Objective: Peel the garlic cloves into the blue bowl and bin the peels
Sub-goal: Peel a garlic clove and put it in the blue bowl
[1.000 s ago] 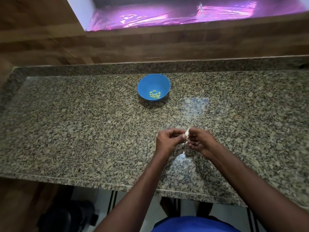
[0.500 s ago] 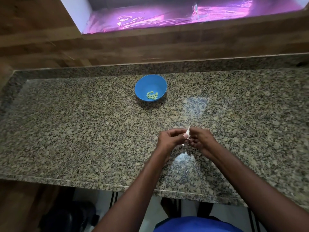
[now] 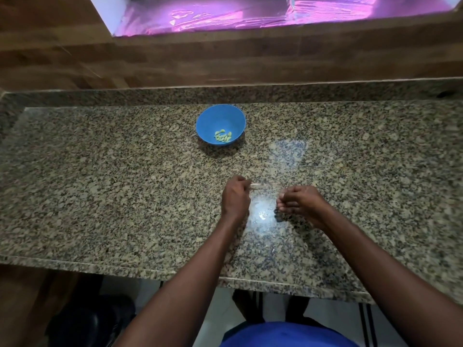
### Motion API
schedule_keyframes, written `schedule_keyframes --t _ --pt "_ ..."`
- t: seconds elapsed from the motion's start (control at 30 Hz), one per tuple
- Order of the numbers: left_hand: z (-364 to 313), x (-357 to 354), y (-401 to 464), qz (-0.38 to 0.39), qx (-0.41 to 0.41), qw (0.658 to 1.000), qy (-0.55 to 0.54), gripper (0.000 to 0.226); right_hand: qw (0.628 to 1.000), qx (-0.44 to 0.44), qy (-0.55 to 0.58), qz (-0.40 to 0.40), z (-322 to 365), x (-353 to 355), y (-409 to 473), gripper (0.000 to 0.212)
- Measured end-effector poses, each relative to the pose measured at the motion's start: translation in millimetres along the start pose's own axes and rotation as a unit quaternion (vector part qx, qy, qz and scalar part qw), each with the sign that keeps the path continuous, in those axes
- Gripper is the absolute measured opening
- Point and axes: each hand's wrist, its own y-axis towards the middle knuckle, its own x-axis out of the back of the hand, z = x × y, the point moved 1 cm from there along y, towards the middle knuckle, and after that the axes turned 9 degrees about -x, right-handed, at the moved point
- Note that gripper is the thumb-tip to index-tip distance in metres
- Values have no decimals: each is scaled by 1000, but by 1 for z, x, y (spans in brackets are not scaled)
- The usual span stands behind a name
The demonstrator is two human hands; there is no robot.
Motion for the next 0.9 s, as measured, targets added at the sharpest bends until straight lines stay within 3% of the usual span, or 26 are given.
schedule_keyframes --t 0.1,0.3,0.53,0.9 --pt "10 2 -3 -10 -21 1000 18 38 1000 9 -16 -4 -3 1 4 5" --pt "28 -6 -53 -71 -34 990 113 49 999 15 -42 -8 -9 1 3 26" --pt "37 -22 -79 19 -54 983 177 53 992 7 -105 -70 -15 3 15 1" --pt "39 -22 -80 26 -67 974 217 58 971 20 -221 -86 -11 -1 25 7"
